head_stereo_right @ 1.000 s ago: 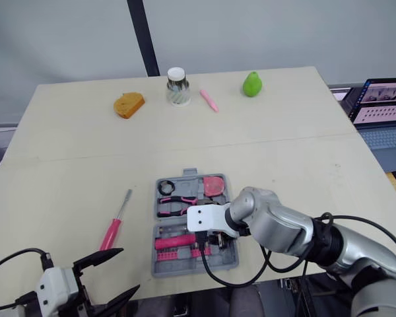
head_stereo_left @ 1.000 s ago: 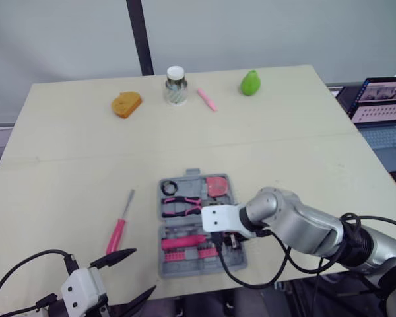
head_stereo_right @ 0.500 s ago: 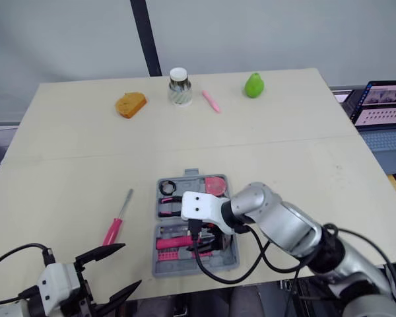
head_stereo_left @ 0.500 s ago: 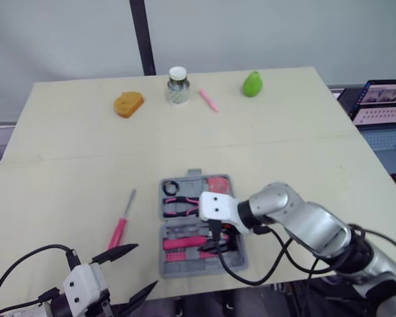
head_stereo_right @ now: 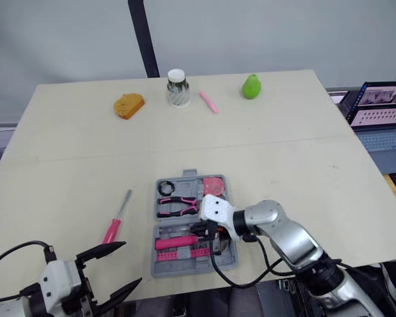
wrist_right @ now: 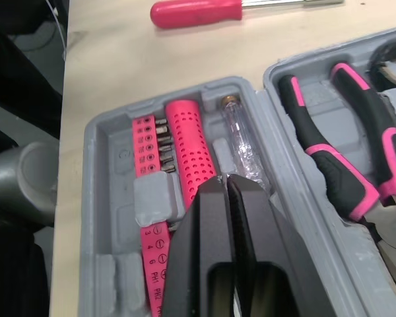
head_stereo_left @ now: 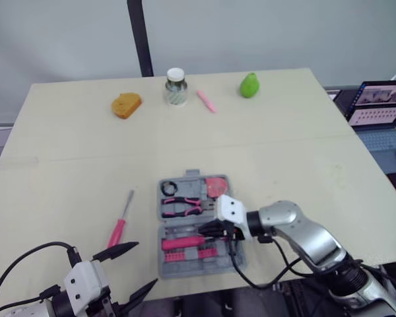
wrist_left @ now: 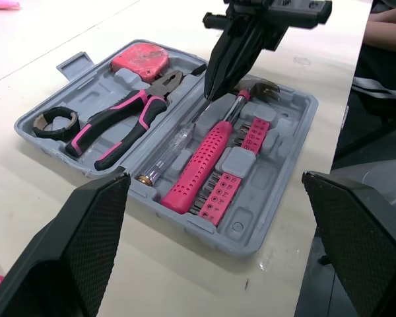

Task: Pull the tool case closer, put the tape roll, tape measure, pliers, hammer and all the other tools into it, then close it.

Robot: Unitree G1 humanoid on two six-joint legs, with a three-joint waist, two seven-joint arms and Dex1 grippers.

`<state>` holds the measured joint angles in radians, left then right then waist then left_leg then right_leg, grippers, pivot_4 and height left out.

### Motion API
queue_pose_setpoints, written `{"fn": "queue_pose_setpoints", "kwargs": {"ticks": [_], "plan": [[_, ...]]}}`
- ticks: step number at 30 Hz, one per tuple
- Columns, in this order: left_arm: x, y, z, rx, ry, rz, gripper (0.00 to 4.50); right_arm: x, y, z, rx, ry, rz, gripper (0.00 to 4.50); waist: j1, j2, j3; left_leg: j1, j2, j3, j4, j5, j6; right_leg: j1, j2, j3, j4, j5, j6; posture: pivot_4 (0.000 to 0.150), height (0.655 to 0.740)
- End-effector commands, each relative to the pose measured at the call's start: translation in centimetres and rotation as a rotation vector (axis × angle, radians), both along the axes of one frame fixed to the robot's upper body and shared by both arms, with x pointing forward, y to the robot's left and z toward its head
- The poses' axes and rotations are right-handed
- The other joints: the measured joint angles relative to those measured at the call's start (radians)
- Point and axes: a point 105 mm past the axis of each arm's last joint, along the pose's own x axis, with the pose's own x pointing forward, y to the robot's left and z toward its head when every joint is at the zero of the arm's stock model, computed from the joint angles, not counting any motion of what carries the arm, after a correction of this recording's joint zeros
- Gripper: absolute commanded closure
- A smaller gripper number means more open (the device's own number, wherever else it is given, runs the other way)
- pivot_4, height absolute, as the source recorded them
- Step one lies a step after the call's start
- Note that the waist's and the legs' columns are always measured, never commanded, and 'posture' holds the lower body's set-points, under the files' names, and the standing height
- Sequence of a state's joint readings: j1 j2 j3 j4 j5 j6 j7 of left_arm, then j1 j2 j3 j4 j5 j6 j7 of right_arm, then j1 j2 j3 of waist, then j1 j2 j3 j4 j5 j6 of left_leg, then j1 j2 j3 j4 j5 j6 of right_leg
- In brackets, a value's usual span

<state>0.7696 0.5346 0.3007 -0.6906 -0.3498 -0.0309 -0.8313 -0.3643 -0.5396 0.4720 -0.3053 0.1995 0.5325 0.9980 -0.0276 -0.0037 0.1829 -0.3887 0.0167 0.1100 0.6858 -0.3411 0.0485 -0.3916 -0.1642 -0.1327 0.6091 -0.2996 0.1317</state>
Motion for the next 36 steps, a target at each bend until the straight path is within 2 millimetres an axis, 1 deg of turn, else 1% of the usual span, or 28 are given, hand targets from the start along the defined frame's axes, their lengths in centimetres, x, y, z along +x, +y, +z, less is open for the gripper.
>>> {"fn": "queue_pose_setpoints", "kwargs": {"ticks": [1, 6, 13, 20, 26, 34, 36], "plan": [[-0.2, -0.4, 0.3, 0.003, -0.009, -0.022, 0.00, -0.2, 0.6, 0.2, 0.023, -0.039, 0.024, 4.48, 0.000, 0.000, 0.000, 0.000, 0.000, 0.000, 0.000, 0.000, 0.000, 0.000, 0.000, 0.000, 0.000, 0.000, 0.000, 0.150, 0.7400], [-0.1, -0.6, 0.3, 0.002, -0.008, -0.033, 0.00, -0.7, 0.9, -0.5, -0.003, -0.052, 0.065, 4.48, 0.002, -0.001, 0.000, 0.000, 0.000, 0.000, 0.000, 0.000, 0.000, 0.000, 0.000, 0.000, 0.000, 0.000, 0.000, 0.150, 0.7400], [-0.1, -0.7, 0.4, -0.003, -0.008, -0.036, 0.00, -0.5, 0.8, -1.2, -0.017, -0.036, 0.046, 4.48, 0.001, -0.001, 0.000, 0.000, 0.000, 0.000, 0.000, 0.000, 0.000, 0.000, 0.000, 0.000, 0.000, 0.000, 0.000, 0.150, 0.7400], [-0.1, -0.7, 0.4, -0.005, -0.007, -0.034, 0.00, -0.9, 0.3, -2.8, -0.066, -0.014, 0.058, 4.48, 0.001, -0.001, -0.001, 0.000, 0.000, 0.000, 0.000, 0.000, 0.000, 0.000, 0.000, 0.000, 0.000, 0.000, 0.000, 0.150, 0.7400], [-0.1, -0.8, 0.4, -0.005, -0.007, -0.034, 0.00, -0.9, -0.2, -4.2, -0.108, -0.006, 0.041, 4.48, 0.001, -0.002, -0.002, 0.001, 0.000, 0.000, 0.000, 0.000, 0.000, 0.000, 0.000, 0.000, 0.000, 0.000, 0.000, 0.150, 0.7400], [-0.1, -0.9, 0.4, -0.003, -0.009, -0.038, 0.00, -0.9, -0.5, -5.4, -0.141, 0.052, 0.007, 4.48, 0.001, -0.004, -0.006, 0.002, 0.000, 0.000, 0.000, 0.000, 0.000, 0.001, 0.000, 0.000, 0.000, 0.000, 0.000, 0.150, 0.7400], [0.0, -0.9, 0.4, -0.003, -0.010, -0.039, 0.00, -1.1, -0.6, -5.8, -0.140, 0.090, -0.011, 4.48, 0.001, -0.004, -0.008, 0.002, 0.000, 0.000, 0.000, 0.000, 0.000, 0.001, 0.000, 0.000, 0.000, 0.000, -0.001, 0.150, 0.7400]]}}
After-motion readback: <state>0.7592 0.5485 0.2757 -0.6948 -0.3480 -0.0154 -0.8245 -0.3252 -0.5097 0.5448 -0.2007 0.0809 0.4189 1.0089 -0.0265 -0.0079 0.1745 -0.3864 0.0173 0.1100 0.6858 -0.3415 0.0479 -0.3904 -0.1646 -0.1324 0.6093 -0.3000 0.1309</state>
